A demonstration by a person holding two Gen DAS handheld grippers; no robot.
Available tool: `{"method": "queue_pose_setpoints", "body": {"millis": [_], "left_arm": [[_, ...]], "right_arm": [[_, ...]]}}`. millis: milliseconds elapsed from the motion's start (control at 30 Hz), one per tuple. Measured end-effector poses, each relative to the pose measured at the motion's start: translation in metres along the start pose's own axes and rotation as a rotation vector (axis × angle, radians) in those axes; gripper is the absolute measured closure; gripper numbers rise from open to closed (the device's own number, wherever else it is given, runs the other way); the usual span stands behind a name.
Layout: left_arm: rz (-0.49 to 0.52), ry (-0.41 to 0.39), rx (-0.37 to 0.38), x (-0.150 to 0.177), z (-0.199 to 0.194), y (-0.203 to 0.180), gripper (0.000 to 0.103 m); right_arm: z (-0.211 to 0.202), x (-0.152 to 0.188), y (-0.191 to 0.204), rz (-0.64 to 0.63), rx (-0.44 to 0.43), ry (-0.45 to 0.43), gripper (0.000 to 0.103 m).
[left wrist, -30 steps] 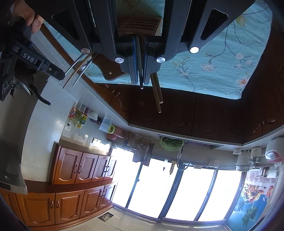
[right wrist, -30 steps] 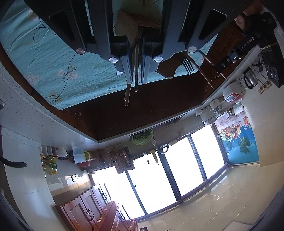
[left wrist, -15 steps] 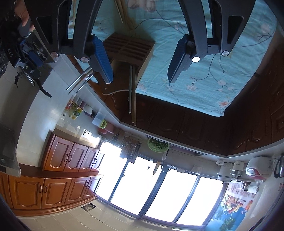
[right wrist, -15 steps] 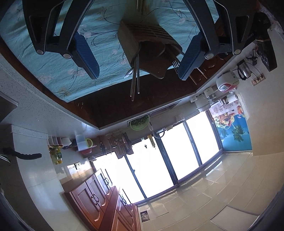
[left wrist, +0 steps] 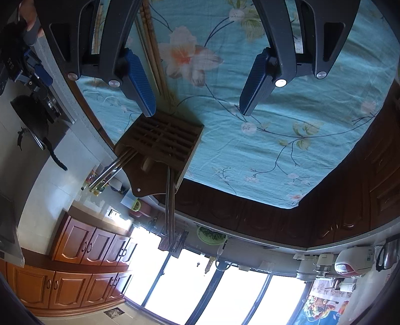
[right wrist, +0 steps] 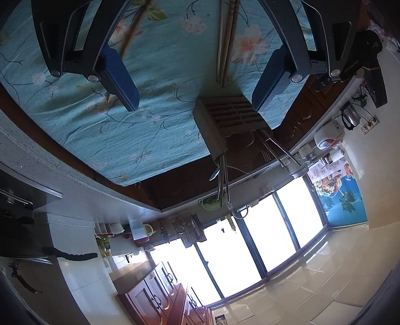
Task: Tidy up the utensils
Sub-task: 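Move both tools back down to the remaining chopsticks on the tablecloth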
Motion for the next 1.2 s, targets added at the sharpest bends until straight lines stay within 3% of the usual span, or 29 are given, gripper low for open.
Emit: {"method": "queue_pose_setpoints", "body": {"millis": [400,1200], "left_arm": [[0.031,0.100,-0.012,0.032,-0.004,-0.013,0.033],[0.129,0.268,-0.054,0.046,0.064,-0.043,0.035]], "right_arm": [[-0.006,0.046,-0.030,0.019,0.066,0.071,0.010],[0.020,0.056,-0.049,0.024,0.110,0.152,0.010]]}}
Point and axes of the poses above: each gripper's, at about its wrist camera, not at the fingertips, and z roughly the way its jaws point, y to its left, x to its underside, the point moved 5 cm from there along z, roughly the way its jaws point, and after that the axes turned 2 degrees about -y, right-handed, at the moved point
